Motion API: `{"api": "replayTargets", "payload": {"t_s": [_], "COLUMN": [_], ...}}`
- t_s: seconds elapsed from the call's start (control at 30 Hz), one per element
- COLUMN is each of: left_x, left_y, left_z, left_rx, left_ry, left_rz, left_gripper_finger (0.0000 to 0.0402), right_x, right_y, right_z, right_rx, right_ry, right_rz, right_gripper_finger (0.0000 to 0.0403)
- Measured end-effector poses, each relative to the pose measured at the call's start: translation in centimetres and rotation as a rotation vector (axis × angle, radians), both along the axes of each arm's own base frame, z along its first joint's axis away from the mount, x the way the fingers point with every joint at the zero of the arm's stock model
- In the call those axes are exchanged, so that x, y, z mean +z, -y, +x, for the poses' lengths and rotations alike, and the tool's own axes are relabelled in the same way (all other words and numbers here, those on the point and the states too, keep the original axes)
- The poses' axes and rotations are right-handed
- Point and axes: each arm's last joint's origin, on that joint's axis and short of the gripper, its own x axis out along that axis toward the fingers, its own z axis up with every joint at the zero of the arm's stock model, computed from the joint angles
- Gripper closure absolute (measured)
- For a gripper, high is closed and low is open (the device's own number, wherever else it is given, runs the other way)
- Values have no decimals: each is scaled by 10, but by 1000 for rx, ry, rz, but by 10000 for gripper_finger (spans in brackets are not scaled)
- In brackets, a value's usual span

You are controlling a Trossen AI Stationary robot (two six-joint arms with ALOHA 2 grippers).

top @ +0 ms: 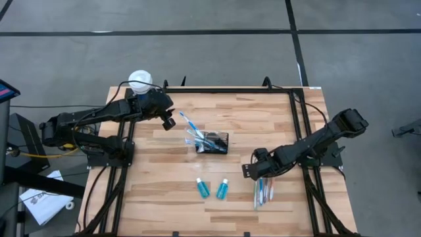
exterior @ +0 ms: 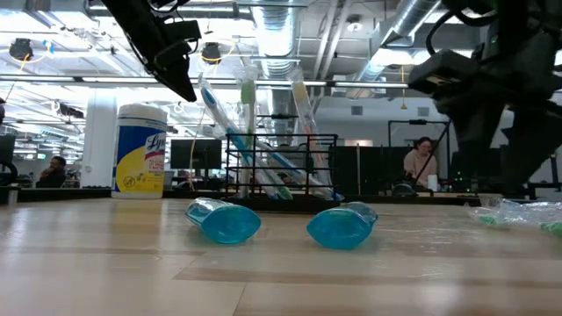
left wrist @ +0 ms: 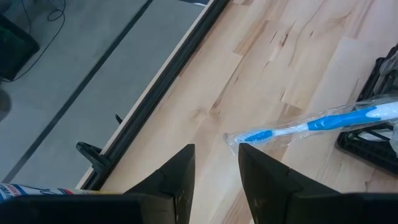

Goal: Pick & Place toothbrushing station
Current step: Put the green toothbrush into the mesh

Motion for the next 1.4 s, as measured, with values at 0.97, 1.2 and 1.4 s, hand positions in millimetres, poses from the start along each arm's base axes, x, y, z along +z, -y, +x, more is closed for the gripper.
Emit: {"api": "replayTargets", "payload": {"t_s": [0.97, 1.2, 1.4], "left_x": [0, 0, 0], "left_y": [0, 0, 0], "left_z": [0, 0, 0], "left_rx": [-5, -6, -7], "left_ry": [-3, -5, -4], "left_rz": [4, 4, 4], "left_gripper_finger": [284, 284, 284], "right_x": [-38, -39, -40], "right_y": [24, 31, 36], "right_z": [-12, -10, -9], "right_rx": [-126, -132, -121], "right_ry": [15, 20, 17], "right_rz": [52, 41, 17], "right_gripper_finger": [240, 284, 371]}}
